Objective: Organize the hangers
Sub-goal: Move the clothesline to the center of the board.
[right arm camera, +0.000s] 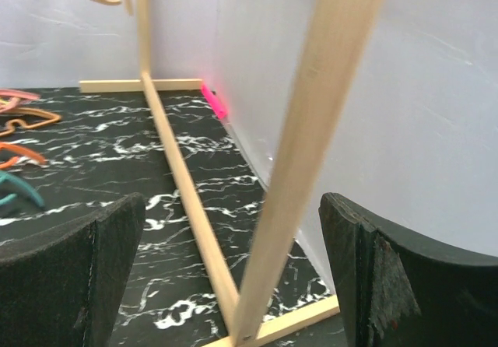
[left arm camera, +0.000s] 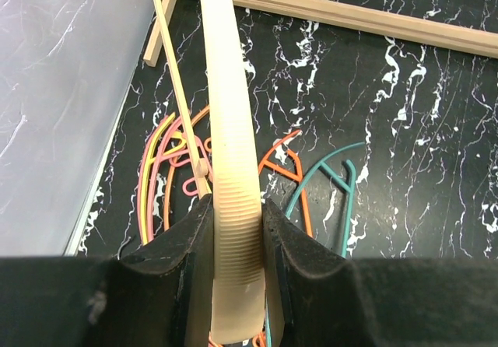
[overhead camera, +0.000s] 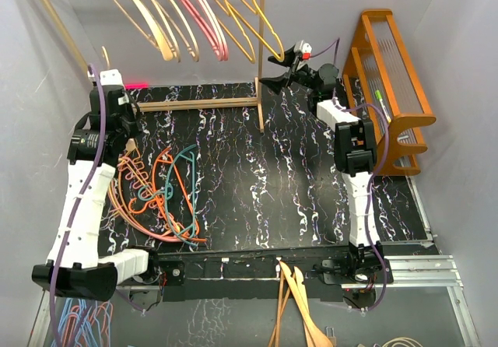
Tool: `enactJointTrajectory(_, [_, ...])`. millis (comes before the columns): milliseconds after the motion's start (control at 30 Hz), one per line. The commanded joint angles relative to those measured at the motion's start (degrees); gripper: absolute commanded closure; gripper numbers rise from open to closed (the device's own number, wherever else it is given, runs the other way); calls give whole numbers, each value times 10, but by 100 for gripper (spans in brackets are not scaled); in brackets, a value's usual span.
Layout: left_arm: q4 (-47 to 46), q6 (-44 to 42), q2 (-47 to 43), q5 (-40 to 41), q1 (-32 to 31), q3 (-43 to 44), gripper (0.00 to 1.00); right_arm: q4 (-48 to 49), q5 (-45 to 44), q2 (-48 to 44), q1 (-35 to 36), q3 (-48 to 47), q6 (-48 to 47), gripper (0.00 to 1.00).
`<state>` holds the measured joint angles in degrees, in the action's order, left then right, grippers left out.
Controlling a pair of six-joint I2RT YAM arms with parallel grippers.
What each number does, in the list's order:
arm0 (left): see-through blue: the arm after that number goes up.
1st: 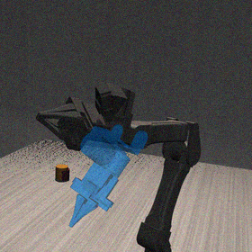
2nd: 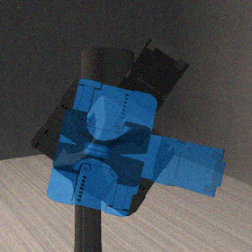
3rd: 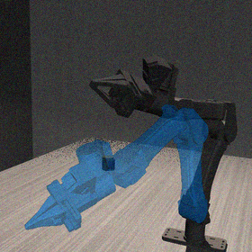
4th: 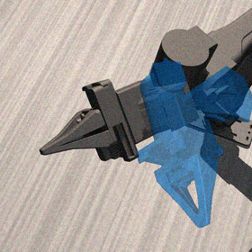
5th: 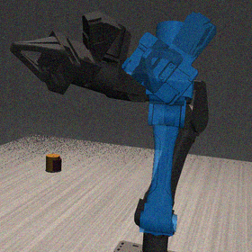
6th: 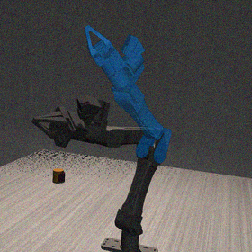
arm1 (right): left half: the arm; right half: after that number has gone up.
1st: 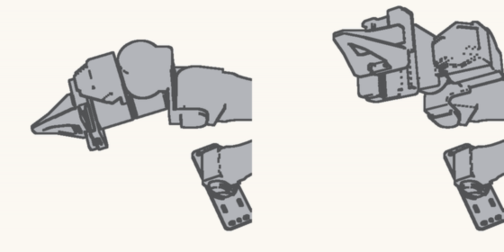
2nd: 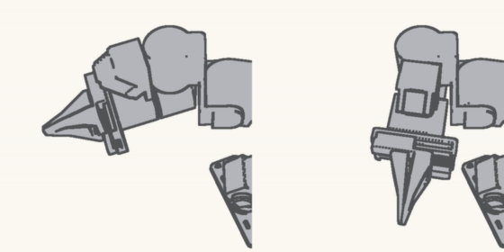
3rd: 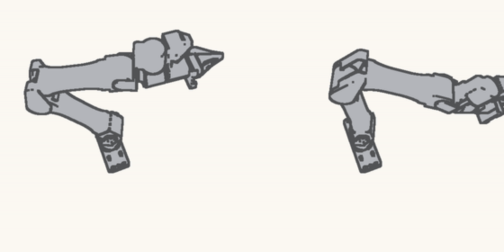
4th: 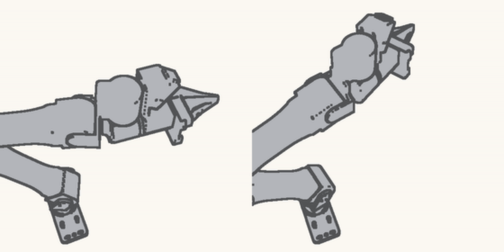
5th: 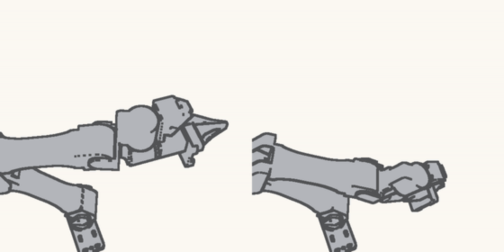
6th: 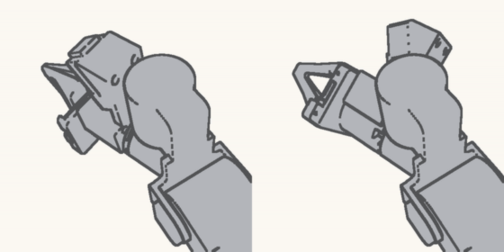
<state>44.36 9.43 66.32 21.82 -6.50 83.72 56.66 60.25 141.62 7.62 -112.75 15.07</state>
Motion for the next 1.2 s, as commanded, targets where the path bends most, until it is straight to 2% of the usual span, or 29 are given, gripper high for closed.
enactJointTrajectory(0, [-33, 1, 19, -15, 23, 37, 100, -60, -64, 76, 0, -127, -11, 2])
enactJointTrajectory(67, [-33, -1, 28, -24, 29, 53, 100, -87, -81, 105, 2, -175, -17, 2])
enactJointTrajectory(233, [-21, -15, 61, -40, 36, 119, 100, -111, -41, 156, 13, -246, -26, 2])
enactJointTrajectory(300, [-11, -19, 79, -40, 39, 149, 100, -106, -17, 168, 20, -255, -23, 0])
enactJointTrajectory(433, [-2, -21, 103, -50, 43, 198, 100, -91, 11, 177, 33, -255, -12, 6])
enactJointTrajectory(567, [-1, -21, 113, -53, 44, 220, 100, -93, 31, 189, 43, -267, -17, 20])
enactJointTrajectory(633, [1, -23, 115, -53, 46, 227, 100, -93, 26, 190, 44, -267, -19, 40])
enactJointTrajectory(700, [7, -32, 118, -57, 46, 240, 100, -93, 22, 191, 44, -265, -21, 55])
enactJointTrajectory(867, [19, -66, 139, -78, 47, 274, 100, -72, 30, 174, 41, -226, -16, 68])
enactJointTrajectory(1000, [34, -90, 168, -120, 47, 309, 100, -44, 63, 154, 35, -185, -2, 91])
enactJointTrajectory(1167, [49, -107, 211, -183, 62, 377, 100, -13, 129, 122, 17, -125, 11, 92])
